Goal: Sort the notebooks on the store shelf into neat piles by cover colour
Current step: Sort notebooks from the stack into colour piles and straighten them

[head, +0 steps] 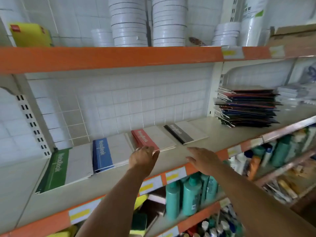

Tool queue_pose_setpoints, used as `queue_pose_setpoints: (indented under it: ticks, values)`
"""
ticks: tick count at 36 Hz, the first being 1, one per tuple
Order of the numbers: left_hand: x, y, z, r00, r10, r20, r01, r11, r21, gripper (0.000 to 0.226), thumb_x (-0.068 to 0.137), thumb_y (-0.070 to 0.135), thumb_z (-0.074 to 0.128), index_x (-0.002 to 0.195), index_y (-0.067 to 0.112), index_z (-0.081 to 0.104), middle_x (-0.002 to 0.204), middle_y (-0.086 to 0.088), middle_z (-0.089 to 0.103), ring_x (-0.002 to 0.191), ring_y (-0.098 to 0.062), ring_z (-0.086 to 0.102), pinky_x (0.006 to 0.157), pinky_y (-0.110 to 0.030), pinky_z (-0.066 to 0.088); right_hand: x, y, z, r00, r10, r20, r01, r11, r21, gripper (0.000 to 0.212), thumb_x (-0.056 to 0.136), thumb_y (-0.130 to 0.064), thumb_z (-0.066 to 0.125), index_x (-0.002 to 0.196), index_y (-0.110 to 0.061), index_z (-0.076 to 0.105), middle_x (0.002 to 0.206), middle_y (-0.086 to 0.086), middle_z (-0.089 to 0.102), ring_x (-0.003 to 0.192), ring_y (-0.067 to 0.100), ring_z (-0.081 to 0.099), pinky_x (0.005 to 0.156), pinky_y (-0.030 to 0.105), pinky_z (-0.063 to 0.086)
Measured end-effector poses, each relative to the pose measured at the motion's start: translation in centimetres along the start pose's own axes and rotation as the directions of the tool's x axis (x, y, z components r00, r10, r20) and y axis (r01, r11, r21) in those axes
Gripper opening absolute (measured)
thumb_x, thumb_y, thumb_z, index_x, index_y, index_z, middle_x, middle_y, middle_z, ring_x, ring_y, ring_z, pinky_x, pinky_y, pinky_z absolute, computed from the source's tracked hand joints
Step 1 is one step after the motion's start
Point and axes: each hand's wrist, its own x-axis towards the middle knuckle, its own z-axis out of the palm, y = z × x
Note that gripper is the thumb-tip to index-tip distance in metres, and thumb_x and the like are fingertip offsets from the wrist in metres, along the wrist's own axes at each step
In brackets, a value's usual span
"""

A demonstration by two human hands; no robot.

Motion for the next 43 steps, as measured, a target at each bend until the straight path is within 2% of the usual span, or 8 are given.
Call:
queue_pose_setpoints:
  ticks: [11, 17, 24, 27, 31, 35, 40, 43]
  values:
    - [0.3, 14.5, 0.7, 0.995, 0.1, 0.023, -0.101, 0.994, 0.038, 0.04, 0.101, 0.045, 0.033, 0.126, 0.024, 0.055, 0.126, -0.001, 0.058, 0.117, -0.022, 0.054, 0.091, -0.031, 0.042, -6.9, 13.9, -2.3, 0.993, 0.119, -0.006, -0.119, 0.992, 0.051, 0.053, 0.1, -0.045, 0.037, 0.149, -0.024, 0.029, 0.151, -0.002, 0.037, 0.134, 0.021, 0.04, 0.103, 0.035, 0.037]
    - [0.8, 22.1, 1.8, 0.99, 0.132, 0.044, -0.135, 0.988, 0.076, 0.039, 0.1, 0.045, 0.033, 0.125, 0.025, 0.055, 0.125, 0.001, 0.058, 0.116, -0.021, 0.055, 0.091, -0.031, 0.043, -9.8, 21.4, -3.3, 0.985, 0.167, -0.033, -0.167, 0.986, 0.01, 0.052, 0.099, -0.049, 0.038, 0.146, -0.026, 0.035, 0.139, -0.001, 0.052, 0.124, 0.022, 0.052, 0.096, 0.033, 0.042]
    - [2.3, 29.6, 2.3, 0.975, 0.215, 0.063, -0.221, 0.969, 0.108, 0.039, 0.101, 0.043, 0.029, 0.125, 0.024, 0.054, 0.125, -0.001, 0.057, 0.115, -0.022, 0.055, 0.092, -0.033, 0.043, -11.8, 28.2, -4.5, 0.974, 0.224, -0.031, -0.222, 0.974, 0.04, 0.054, 0.099, -0.048, 0.039, 0.147, -0.025, 0.033, 0.137, 0.001, 0.054, 0.121, 0.021, 0.053, 0.097, 0.031, 0.041]
    - [3.7, 32.1, 2.2, 0.97, 0.243, 0.027, -0.244, 0.963, 0.118, 0.037, 0.101, 0.042, 0.031, 0.123, 0.024, 0.055, 0.123, 0.0, 0.058, 0.114, -0.021, 0.055, 0.091, -0.032, 0.043, -11.6, 30.8, -5.4, 0.966, 0.249, -0.071, -0.249, 0.968, 0.008, 0.054, 0.099, -0.05, 0.037, 0.147, -0.026, 0.032, 0.13, 0.004, 0.058, 0.117, 0.022, 0.055, 0.095, 0.032, 0.043]
    - [6.2, 35.0, 1.9, 0.962, 0.272, -0.02, -0.268, 0.956, 0.121, 0.036, 0.102, 0.039, 0.031, 0.12, 0.021, 0.056, 0.119, 0.0, 0.059, 0.111, -0.019, 0.056, 0.089, -0.029, 0.043, -10.8, 33.9, -6.5, 0.96, 0.265, -0.086, -0.267, 0.964, -0.015, 0.053, 0.1, -0.048, 0.036, 0.147, -0.025, 0.032, 0.135, 0.002, 0.054, 0.12, 0.021, 0.054, 0.096, 0.034, 0.044]
    - [9.1, 37.3, 1.8, 0.957, 0.279, -0.073, -0.271, 0.957, 0.106, 0.036, 0.102, 0.04, 0.031, 0.122, 0.022, 0.056, 0.118, 0.001, 0.059, 0.107, -0.018, 0.058, 0.086, -0.03, 0.045, -9.1, 36.9, -7.5, 0.955, 0.274, -0.118, -0.277, 0.961, -0.014, 0.05, 0.1, -0.048, 0.036, 0.144, -0.024, 0.037, 0.127, 0.006, 0.058, 0.113, 0.023, 0.057, 0.09, 0.032, 0.046]
    - [13.7, 39.3, 2.0, 0.948, 0.278, -0.155, -0.267, 0.96, 0.087, 0.035, 0.101, 0.041, 0.03, 0.115, 0.023, 0.057, 0.108, 0.002, 0.061, 0.094, -0.016, 0.061, 0.079, -0.029, 0.048, -5.1, 40.1, -8.8, 0.947, 0.284, -0.152, -0.289, 0.957, -0.01, 0.047, 0.099, -0.046, 0.038, 0.14, -0.024, 0.04, 0.132, 0.004, 0.057, 0.117, 0.024, 0.055, 0.093, 0.035, 0.047]
    - [16.4, 40.5, 1.3, 0.939, 0.271, -0.212, -0.261, 0.963, 0.072, 0.032, 0.102, 0.038, 0.03, 0.11, 0.02, 0.054, 0.109, 0.0, 0.06, 0.095, -0.018, 0.059, 0.08, -0.03, 0.045, -2.5, 41.8, -9.9, 0.95, 0.268, -0.162, -0.277, 0.96, -0.039, 0.045, 0.1, -0.043, 0.038, 0.14, -0.02, 0.04, 0.135, 0.005, 0.054, 0.12, 0.026, 0.053, 0.095, 0.036, 0.045]
